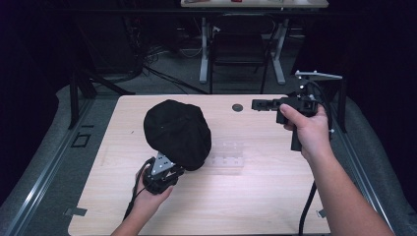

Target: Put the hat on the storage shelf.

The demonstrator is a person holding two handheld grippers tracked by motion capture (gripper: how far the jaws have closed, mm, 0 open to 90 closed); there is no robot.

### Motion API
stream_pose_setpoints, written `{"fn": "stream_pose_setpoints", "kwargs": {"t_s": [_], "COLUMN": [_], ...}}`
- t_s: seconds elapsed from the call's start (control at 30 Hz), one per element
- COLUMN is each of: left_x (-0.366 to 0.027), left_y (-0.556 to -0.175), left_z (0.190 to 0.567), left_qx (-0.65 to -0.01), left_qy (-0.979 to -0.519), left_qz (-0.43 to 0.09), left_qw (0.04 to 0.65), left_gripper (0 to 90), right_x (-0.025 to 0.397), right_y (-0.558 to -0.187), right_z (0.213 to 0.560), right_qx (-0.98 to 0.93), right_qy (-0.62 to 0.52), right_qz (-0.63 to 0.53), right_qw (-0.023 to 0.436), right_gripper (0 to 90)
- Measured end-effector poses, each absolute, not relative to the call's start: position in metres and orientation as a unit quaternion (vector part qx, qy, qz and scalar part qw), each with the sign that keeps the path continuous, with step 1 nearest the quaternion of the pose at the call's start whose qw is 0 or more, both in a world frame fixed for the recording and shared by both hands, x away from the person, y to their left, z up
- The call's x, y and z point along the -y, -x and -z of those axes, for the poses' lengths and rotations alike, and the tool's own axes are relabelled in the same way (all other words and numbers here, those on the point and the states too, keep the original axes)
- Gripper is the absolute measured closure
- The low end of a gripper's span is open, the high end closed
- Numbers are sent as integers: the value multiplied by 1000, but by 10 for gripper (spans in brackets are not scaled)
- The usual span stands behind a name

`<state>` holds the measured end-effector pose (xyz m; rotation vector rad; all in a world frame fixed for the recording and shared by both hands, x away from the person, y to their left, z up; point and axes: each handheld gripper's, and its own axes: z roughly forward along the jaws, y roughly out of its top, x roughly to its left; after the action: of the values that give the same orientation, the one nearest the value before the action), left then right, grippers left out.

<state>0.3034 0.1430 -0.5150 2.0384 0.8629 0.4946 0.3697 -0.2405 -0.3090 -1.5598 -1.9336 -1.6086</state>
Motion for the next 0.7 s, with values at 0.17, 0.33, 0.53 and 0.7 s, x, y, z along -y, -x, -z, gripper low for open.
{"fn": "stream_pose_setpoints", "kwargs": {"t_s": [0.17, 0.33, 0.53, 0.7], "left_x": [-153, -167, -187, -201], "left_y": [-301, -297, -295, -296], "left_z": [515, 515, 521, 528], "left_qx": [-354, -364, -389, -409], "left_qy": [-807, -799, -789, -777], "left_qz": [-196, -198, -194, -190], "left_qw": [431, 436, 433, 439], "left_gripper": [663, 606, 576, 534], "right_x": [246, 250, 254, 255], "right_y": [-367, -363, -355, -346], "right_z": [311, 314, 321, 333], "right_qx": [651, 653, 665, 674], "right_qy": [529, 532, 539, 545], "right_qz": [538, 534, 515, 499], "right_qw": [87, 77, 44, 5], "right_gripper": [804, 799, 791, 786]}}
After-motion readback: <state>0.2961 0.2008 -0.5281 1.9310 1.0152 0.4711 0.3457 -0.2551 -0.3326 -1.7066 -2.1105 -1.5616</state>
